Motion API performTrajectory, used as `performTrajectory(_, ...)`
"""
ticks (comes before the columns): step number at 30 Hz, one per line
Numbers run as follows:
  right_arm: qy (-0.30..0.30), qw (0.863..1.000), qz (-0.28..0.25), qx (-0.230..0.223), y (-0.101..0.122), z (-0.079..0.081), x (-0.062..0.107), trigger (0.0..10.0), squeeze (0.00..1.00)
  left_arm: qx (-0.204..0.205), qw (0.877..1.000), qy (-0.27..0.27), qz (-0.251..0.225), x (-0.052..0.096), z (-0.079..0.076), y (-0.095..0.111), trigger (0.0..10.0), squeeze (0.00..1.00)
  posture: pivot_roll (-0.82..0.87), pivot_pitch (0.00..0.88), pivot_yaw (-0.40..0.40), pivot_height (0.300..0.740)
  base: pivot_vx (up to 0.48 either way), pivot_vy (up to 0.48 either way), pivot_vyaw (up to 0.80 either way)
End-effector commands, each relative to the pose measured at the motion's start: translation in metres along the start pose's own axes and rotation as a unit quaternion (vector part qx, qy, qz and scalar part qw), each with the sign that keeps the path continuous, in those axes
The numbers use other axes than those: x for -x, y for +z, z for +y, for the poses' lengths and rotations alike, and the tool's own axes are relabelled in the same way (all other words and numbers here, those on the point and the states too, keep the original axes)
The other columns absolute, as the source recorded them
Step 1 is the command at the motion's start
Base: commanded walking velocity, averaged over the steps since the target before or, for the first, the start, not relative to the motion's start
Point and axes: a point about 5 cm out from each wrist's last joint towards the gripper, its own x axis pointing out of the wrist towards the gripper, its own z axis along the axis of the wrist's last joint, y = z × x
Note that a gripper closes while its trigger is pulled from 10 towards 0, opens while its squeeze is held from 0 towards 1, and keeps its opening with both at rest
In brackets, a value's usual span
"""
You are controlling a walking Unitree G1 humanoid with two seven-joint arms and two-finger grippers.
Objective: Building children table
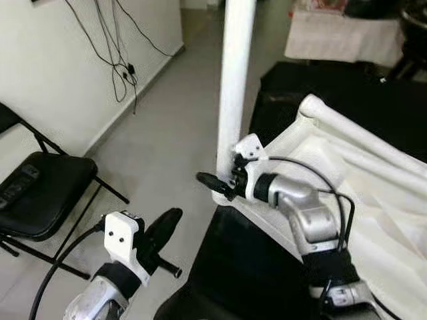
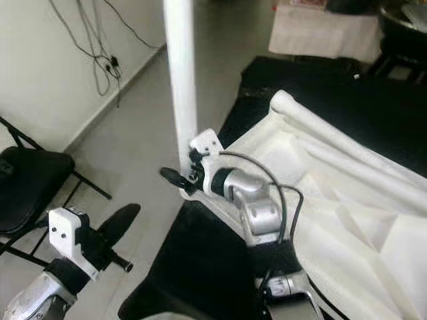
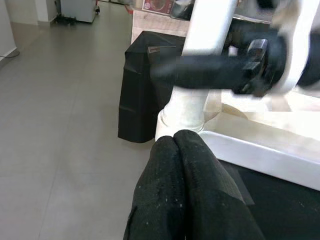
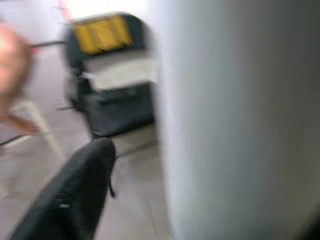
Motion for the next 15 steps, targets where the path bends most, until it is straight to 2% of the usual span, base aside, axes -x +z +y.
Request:
performTrajectory(1,0.095,0.995,-0.002,0.035,0.007,0.005,-0.008,10.0,0.00,0.005,1.000,0.001,0.008,0.002,-0.002,-0.004,10.0,0.00,-0.03,0.134,0.003,0.740,0.000,0.000,0.00)
performTrajectory(5,0.136,0.990,0.004,0.039,0.010,-0.003,-0.010,10.0,0.00,0.005,1.000,0.001,0.007,0.003,-0.004,-0.003,10.0,0.00,-0.02,0.143,-0.003,0.740,0.000,0.000,0.00)
performTrajectory(11,0.156,0.987,0.003,0.039,0.013,-0.007,-0.013,10.0,0.00,0.006,1.000,0.001,0.006,0.003,-0.005,-0.003,10.0,0.00,-0.02,0.149,-0.004,0.740,0.000,0.000,0.00)
performTrajectory(13,0.159,0.987,0.000,0.033,0.015,-0.009,-0.017,9.6,0.00,0.006,1.000,0.001,0.006,0.004,-0.006,-0.002,10.0,0.00,-0.01,0.153,-0.003,0.740,0.000,0.000,0.00)
performTrajectory(14,0.160,0.987,-0.005,0.023,0.016,-0.011,-0.021,0.0,0.00,0.007,1.000,0.001,0.006,0.004,-0.007,-0.002,10.0,0.00,-0.01,0.159,-0.005,0.740,0.000,0.000,0.00)
performTrajectory(15,0.160,0.987,-0.005,0.023,0.016,-0.011,-0.021,0.0,0.00,0.007,1.000,0.001,0.006,0.004,-0.007,-0.002,10.0,0.00,-0.01,0.159,-0.005,0.740,0.000,0.000,0.00)
